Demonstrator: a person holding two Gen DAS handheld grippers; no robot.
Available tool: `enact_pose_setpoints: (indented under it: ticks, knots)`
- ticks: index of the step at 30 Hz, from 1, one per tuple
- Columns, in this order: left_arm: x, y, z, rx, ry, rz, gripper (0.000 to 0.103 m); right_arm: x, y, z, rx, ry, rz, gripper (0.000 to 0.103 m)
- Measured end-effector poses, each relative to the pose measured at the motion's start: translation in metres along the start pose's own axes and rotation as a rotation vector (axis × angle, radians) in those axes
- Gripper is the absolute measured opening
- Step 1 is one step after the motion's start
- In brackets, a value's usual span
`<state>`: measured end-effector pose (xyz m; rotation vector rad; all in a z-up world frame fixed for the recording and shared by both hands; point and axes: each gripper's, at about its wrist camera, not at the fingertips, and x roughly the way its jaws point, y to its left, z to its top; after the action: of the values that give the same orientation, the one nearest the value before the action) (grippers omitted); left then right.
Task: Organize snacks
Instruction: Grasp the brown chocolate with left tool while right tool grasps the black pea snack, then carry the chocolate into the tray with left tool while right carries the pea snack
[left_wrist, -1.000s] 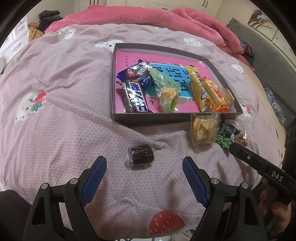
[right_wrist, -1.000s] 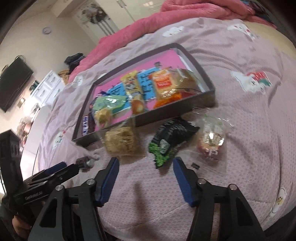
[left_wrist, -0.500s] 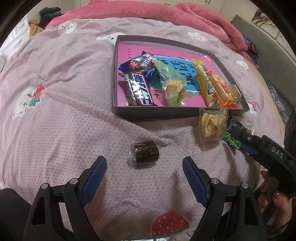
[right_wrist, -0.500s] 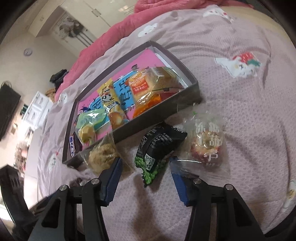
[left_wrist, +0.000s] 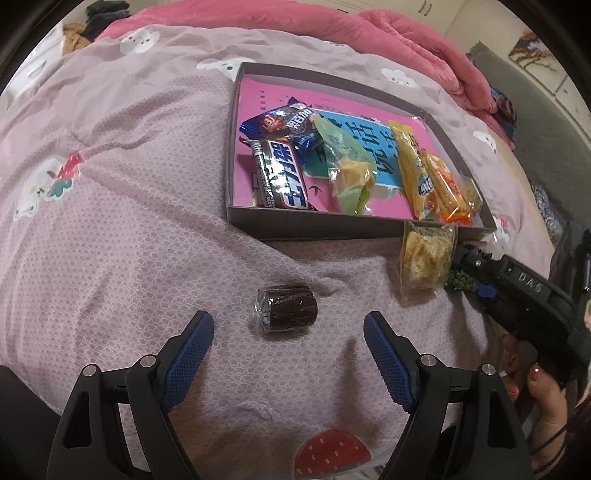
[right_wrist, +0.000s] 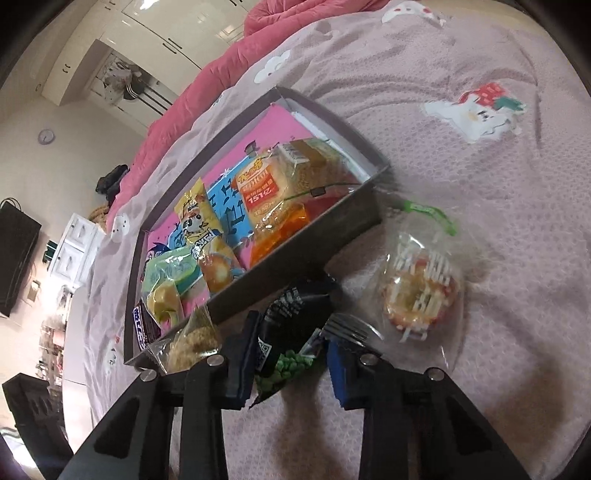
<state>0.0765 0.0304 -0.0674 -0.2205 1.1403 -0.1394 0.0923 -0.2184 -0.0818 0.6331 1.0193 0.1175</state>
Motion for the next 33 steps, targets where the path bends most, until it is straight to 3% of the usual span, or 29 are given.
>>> enact_pose_setpoints:
  ticks: [6, 8, 9, 16, 20, 33]
  knots:
    - [0.003, 0.0, -0.001, -0.007, 0.003, -0.011, 0.078, 0.0, 0.002, 0.001, -0.021, 0.007, 0.021, 0.029]
    - [0.004, -0.003, -0.001, 0.003, 0.001, -0.009, 0.061, -0.001, 0.005, 0.001, -0.032, 0.004, 0.031, 0.029]
    - [0.005, -0.004, -0.001, 0.008, 0.004, -0.008, 0.058, -0.002, 0.007, 0.0, -0.041, 0.003, 0.033, 0.029]
    - [0.009, -0.001, 0.001, -0.01, 0.005, -0.009, 0.052, -0.013, 0.015, -0.002, -0.083, -0.019, 0.046, 0.029]
    - [0.012, -0.004, 0.002, 0.005, 0.002, 0.012, 0.04, -0.022, 0.019, -0.001, -0.124, -0.052, 0.038, 0.029]
    - [-0.002, -0.002, 0.007, 0.002, -0.048, -0.006, 0.037, -0.032, 0.031, -0.003, -0.206, -0.076, 0.066, 0.029]
